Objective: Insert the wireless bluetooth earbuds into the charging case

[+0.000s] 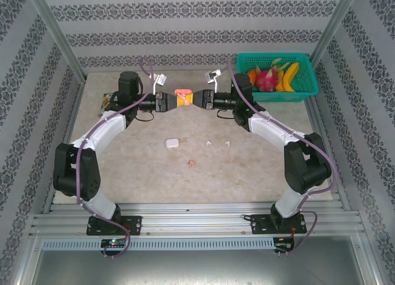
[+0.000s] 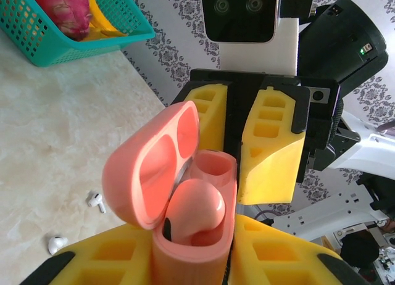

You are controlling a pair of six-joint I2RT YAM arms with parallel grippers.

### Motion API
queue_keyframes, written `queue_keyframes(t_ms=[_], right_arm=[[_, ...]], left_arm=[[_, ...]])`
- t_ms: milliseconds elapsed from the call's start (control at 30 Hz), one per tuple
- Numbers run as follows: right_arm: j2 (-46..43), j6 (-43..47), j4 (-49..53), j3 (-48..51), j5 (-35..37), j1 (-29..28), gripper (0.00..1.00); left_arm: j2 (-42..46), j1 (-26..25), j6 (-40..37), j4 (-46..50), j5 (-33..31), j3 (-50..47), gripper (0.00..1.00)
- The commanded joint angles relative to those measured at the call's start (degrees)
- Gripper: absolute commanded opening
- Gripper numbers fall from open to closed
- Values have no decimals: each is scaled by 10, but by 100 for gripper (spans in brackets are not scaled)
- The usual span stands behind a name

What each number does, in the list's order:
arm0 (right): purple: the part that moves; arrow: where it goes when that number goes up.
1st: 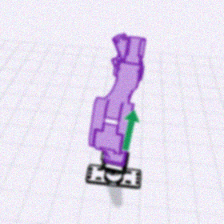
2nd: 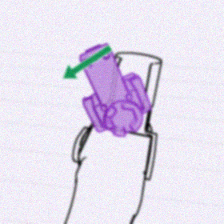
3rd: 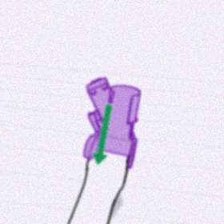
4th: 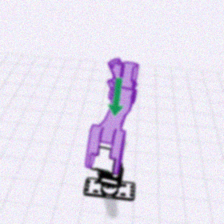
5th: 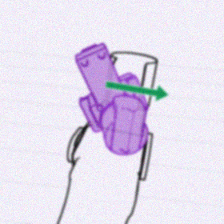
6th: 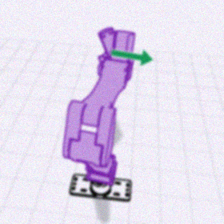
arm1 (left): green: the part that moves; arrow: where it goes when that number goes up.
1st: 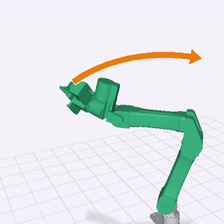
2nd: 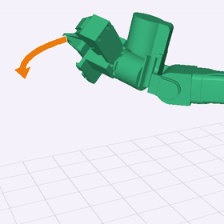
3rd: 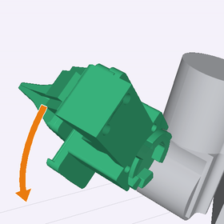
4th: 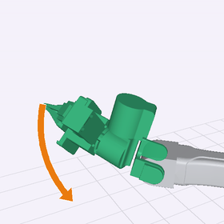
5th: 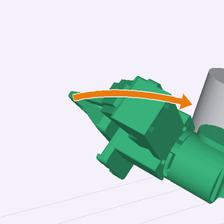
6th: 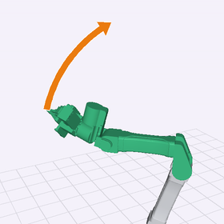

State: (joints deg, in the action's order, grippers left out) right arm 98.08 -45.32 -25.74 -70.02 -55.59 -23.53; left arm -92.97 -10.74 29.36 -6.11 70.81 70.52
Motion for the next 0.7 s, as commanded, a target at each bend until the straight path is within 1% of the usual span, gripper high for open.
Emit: queue_keyframes(t_ms=[0, 67, 100, 133, 167, 233, 267, 333, 433, 533, 600, 667], right_arm=[[13, -1, 3, -9, 7, -6, 15], [14, -2, 3, -10, 9, -6, 19], [14, -3, 3, -10, 10, -5, 21], [14, -4, 3, -10, 11, -5, 24], [13, -4, 3, -9, 13, -4, 29], [7, -8, 3, -4, 24, 0, 46], [1, -12, 1, 1, 30, 4, 52], [-15, -18, 3, 15, 40, 14, 60], [-55, -24, 29, 49, 69, 29, 64], [-91, -18, 92, 92, 109, 35, 64], [-105, 3, 157, 115, 143, 26, 64], [-115, 30, 226, 137, 196, 0, 64]], left_arm=[[4, 2, -2, -53, 33, 6, 24], [4, 3, 1, -57, 32, 7, 21], [5, 2, 1, -57, 31, 8, 20], [4, 2, 2, -56, 30, 9, 18], [6, 3, 1, -55, 27, 9, 16], [9, 4, -2, -49, 14, 9, 15], [11, 7, -4, -43, 7, 8, 13], [15, 14, -4, -40, -8, 5, 12], [29, 34, 4, -44, -36, -8, 10], [50, 58, 21, -60, -70, -28, 9], [60, 69, 27, -63, -90, -38, 8], [69, 77, 28, -61, -108, -47, 7]])
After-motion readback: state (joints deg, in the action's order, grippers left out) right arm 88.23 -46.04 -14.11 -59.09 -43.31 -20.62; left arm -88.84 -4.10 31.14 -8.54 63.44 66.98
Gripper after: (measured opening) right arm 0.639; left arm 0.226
